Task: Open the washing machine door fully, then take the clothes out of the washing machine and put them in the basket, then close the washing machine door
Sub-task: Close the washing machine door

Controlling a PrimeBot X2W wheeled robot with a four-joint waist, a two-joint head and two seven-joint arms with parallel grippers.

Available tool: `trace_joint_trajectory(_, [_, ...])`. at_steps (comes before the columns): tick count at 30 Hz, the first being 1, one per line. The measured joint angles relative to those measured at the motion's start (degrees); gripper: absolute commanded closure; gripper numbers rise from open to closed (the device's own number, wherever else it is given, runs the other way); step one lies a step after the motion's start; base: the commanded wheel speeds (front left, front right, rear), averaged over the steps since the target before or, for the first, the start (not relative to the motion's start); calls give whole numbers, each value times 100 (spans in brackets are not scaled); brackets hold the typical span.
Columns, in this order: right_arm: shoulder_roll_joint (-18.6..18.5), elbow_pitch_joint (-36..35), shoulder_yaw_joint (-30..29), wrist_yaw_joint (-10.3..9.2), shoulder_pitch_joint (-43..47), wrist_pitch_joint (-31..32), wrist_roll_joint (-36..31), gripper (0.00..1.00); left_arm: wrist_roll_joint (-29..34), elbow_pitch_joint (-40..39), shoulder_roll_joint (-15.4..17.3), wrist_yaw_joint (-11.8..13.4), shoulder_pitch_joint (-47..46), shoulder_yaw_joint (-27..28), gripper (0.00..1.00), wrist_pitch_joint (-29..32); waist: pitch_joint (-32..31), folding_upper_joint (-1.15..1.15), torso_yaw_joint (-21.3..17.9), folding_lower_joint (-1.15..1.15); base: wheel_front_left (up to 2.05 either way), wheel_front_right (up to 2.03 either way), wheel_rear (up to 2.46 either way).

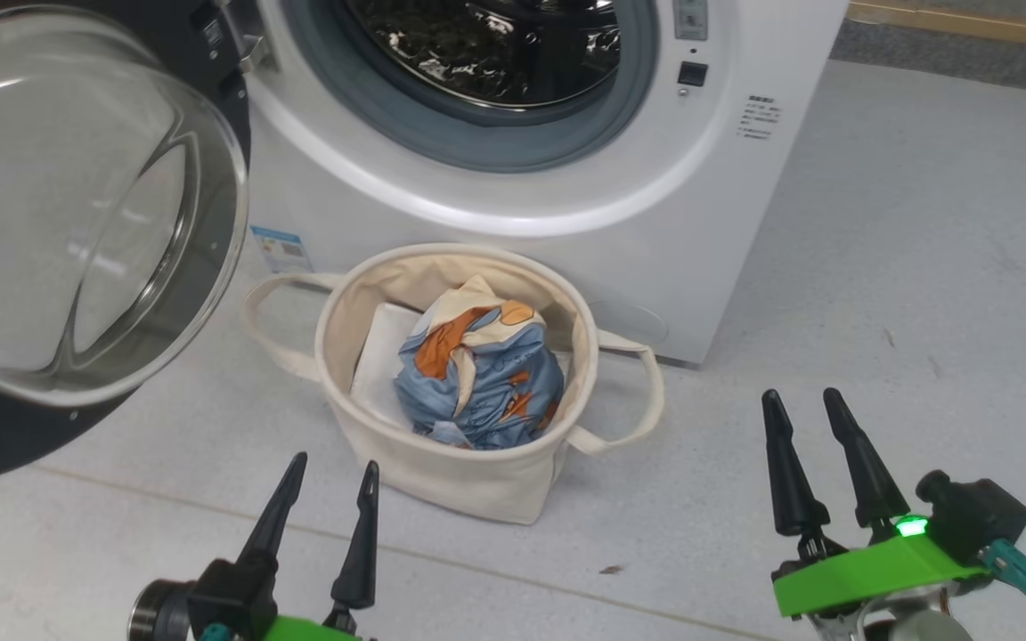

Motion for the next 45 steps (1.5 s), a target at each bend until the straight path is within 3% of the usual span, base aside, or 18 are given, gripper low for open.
trace_joint_trajectory(9, [1,-133,89,0,-18,0,-35,0,15,-176,-1,318,-112,-36,0,0,98,0,450,0,-13,13,0])
trace_joint_trajectory(19, [-1,-244,698,0,-152,0,-113,0,-78,-532,-1,689,-105,93,0,0,200,0,1414,0,0,0,0])
trace_joint_trajectory(31, [-5,-216,1243,0,-140,0,-191,0,-145,-553,-1,800,94,227,0,0,12,0,2529,0,0,0,0])
trace_joint_trajectory(36, [-5,-163,1473,0,-108,0,-193,0,-285,-539,0,800,151,327,0,0,-130,0,2769,0,0,0,0])
trace_joint_trajectory(45, [-7,-111,1528,0,-94,0,-193,0,-314,-481,0,791,203,343,0,0,-214,0,2768,0,0,0,0])
